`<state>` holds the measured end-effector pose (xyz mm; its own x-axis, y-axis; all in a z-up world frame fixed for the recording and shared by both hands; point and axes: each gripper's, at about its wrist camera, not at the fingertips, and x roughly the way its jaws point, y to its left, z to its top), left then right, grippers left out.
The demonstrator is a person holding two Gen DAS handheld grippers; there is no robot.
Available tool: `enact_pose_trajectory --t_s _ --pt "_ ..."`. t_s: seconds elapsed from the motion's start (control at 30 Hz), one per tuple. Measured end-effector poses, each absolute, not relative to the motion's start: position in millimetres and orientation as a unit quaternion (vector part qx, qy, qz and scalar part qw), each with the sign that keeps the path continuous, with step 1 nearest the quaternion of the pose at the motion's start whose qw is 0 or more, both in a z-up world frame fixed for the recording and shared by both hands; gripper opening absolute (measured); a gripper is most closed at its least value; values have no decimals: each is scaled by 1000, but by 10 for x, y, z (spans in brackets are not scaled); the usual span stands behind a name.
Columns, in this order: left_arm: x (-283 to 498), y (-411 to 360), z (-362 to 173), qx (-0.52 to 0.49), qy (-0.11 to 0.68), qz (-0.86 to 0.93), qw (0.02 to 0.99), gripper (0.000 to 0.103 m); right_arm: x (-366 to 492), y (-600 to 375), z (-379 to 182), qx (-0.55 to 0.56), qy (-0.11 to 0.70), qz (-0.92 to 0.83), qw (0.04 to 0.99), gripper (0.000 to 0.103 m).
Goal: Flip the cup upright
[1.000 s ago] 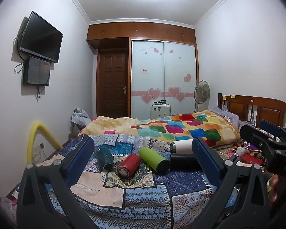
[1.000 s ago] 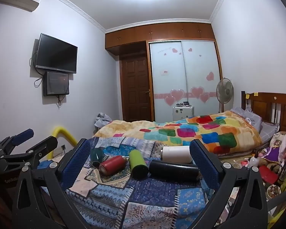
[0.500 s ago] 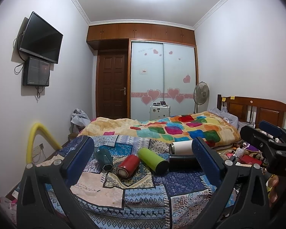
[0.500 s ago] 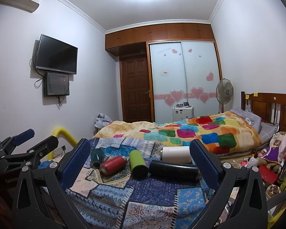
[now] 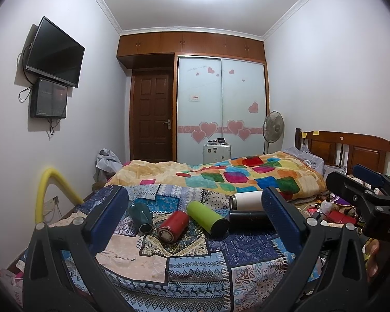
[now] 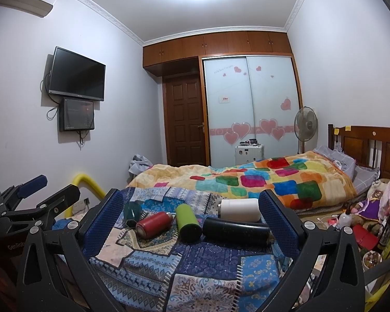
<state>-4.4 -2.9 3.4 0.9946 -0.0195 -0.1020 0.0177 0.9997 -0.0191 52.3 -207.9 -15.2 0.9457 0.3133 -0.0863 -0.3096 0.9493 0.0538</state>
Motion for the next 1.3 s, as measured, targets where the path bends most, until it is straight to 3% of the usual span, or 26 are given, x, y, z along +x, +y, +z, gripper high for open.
enact_pose_trajectory --t_s 1.3 --pt "-63 -50 24 -8 50 -10 999 103 479 -2130 -161 22 48 157 986 103"
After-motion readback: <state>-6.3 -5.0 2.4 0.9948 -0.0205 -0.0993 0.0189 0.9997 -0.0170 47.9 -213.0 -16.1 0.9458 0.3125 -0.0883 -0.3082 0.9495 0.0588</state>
